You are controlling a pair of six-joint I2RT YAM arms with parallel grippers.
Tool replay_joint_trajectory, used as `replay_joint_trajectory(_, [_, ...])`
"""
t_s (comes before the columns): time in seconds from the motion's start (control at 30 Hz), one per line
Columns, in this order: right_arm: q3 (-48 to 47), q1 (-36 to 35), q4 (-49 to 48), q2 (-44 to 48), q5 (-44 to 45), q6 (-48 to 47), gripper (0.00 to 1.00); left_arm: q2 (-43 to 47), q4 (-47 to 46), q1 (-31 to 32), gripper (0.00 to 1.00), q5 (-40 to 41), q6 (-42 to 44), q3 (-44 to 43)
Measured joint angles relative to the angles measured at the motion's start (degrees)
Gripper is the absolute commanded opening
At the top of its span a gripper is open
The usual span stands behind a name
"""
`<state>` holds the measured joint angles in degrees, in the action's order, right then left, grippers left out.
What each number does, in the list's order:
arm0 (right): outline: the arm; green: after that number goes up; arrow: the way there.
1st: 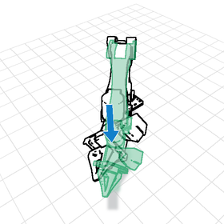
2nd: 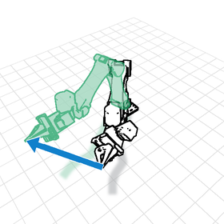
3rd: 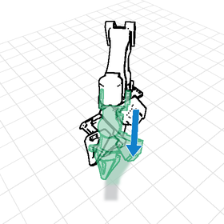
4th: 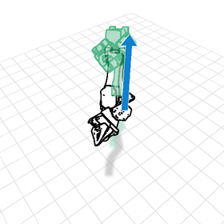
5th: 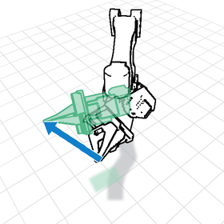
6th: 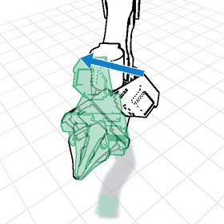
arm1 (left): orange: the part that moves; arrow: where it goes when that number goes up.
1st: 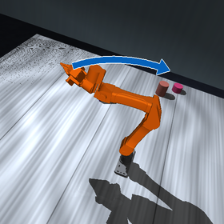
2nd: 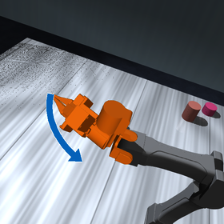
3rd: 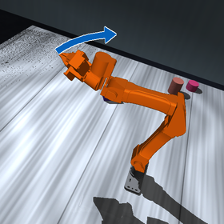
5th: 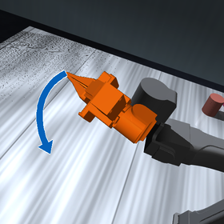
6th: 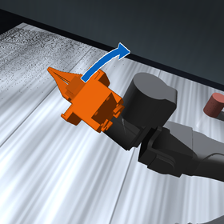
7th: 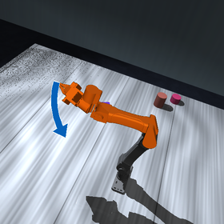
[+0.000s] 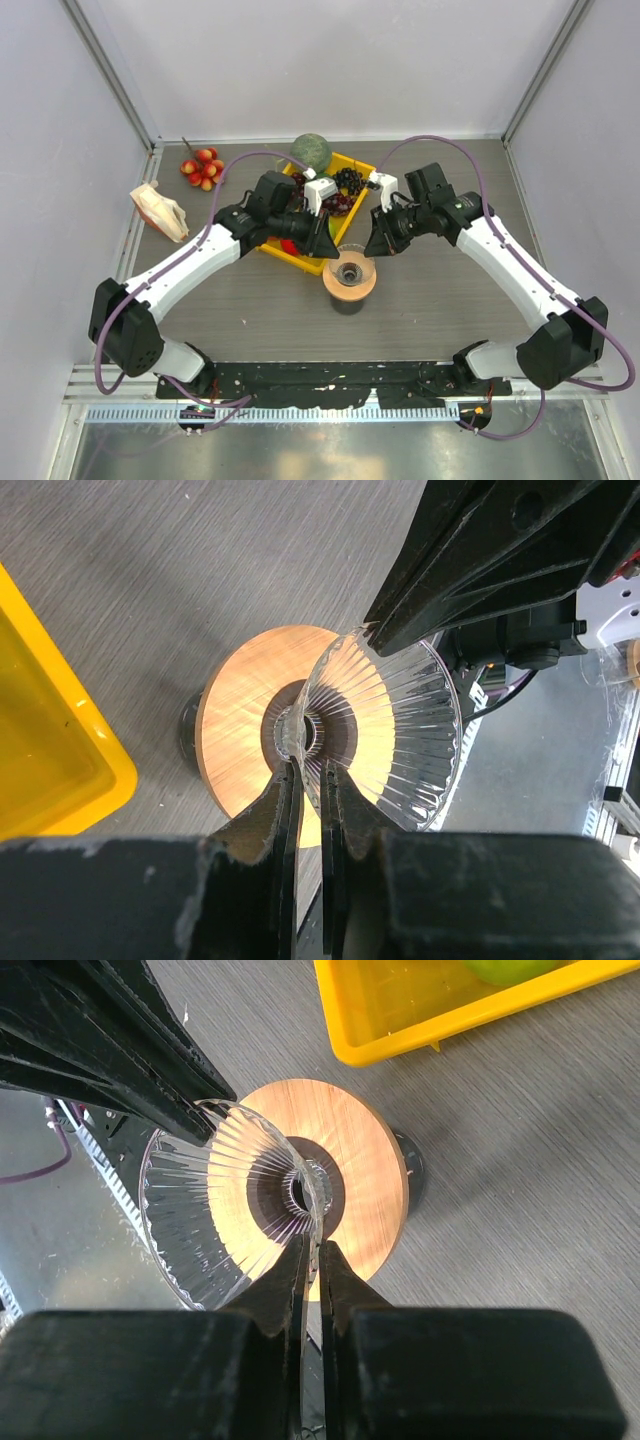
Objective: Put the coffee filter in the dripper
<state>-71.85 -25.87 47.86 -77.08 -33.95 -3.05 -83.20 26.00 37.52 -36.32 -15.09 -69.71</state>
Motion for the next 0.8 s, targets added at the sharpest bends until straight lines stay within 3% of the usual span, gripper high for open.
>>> replay_joint_trajectory(0.8, [3.41, -1.42, -4.55, 3.04, 2.75, -1.03, 0.05, 3.3, -7.85, -0.13, 0.0, -0.17, 0.55, 6.01])
